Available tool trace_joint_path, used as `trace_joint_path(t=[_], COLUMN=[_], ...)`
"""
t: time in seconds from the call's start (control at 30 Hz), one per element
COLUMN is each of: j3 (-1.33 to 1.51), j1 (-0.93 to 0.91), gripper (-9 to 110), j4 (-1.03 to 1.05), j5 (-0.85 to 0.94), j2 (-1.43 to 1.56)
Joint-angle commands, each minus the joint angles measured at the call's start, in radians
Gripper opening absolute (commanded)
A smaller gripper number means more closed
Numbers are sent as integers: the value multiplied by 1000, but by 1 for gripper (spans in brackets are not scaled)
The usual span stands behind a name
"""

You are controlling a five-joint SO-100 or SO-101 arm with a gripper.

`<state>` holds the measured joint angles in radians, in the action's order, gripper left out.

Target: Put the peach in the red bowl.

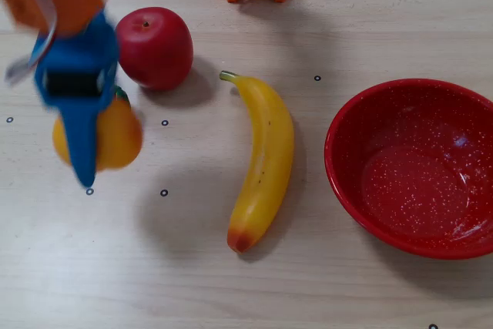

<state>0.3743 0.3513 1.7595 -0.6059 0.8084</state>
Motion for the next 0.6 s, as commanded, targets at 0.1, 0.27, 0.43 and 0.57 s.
trace_joint_path(t=[0.1, 0.27, 0.43, 0.57], j3=[-109, -110, -114, -123], j1=[-222, -445, -661, -779], gripper=[0, 0, 0, 0], j4=[57, 78, 109, 133], j5=[175, 334, 462, 486], j2=[327, 422, 403, 322])
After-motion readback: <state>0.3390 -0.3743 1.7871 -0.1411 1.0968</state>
